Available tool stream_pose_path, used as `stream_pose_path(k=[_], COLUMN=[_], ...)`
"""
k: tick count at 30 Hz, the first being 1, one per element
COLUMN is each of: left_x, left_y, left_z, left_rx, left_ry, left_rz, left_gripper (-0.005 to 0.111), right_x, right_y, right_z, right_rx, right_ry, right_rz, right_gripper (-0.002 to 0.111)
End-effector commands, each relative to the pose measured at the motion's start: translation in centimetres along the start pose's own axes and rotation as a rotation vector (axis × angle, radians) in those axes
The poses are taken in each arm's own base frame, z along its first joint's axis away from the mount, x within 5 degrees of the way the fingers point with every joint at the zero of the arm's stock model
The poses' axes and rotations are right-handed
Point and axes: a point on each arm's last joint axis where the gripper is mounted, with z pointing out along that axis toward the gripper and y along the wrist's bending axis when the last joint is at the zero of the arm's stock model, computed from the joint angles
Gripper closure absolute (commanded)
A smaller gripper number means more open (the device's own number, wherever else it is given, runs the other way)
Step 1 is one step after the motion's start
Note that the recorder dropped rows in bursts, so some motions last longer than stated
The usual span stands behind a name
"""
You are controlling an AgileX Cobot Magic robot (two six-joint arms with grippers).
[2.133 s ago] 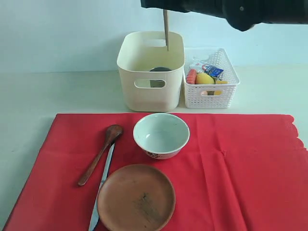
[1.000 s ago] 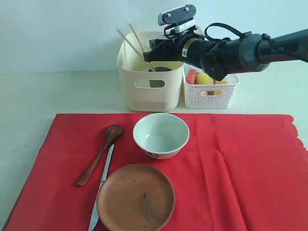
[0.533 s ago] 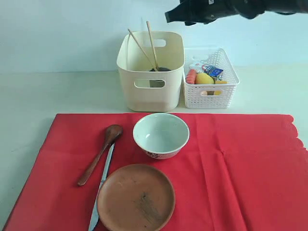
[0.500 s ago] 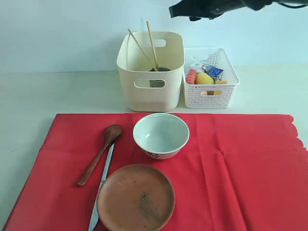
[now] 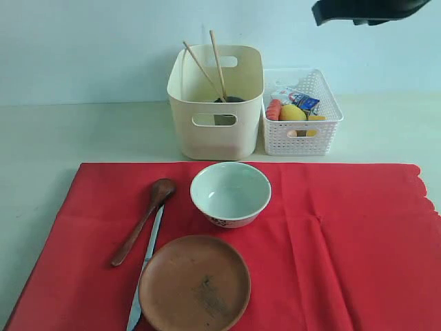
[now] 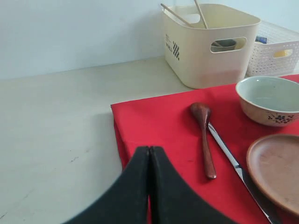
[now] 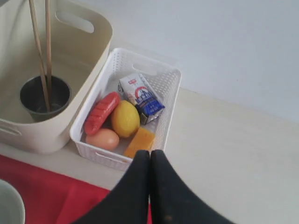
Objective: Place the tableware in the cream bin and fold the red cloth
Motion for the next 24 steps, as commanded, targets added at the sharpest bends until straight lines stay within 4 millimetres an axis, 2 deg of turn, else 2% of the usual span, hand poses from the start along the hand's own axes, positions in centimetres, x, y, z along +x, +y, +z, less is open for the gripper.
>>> stream_pose_path(k=[1, 15, 24], left_x=[0.0, 0.0, 0.0], left_y=[0.0, 0.0, 0.0], left_z=[0.0, 0.0, 0.0], left_rx=[-0.005, -0.005, -0.005], left_ry=[-0.010, -0.010, -0.010], left_rz=[0.000, 0.000, 0.000], left_gripper=[0.107, 0.107, 0.107], right_x=[2.2, 11.1, 16.9], right_y=[-1.0, -2.9, -3.1], right_z=[-3.8, -13.5, -17.8], right_rx=[0.011, 0.018, -0.033], right_ry=[-0.027, -0.167, -0.350], right_rz=[-0.008, 0.029, 0.112], right_gripper=[0.108, 0.108, 0.108])
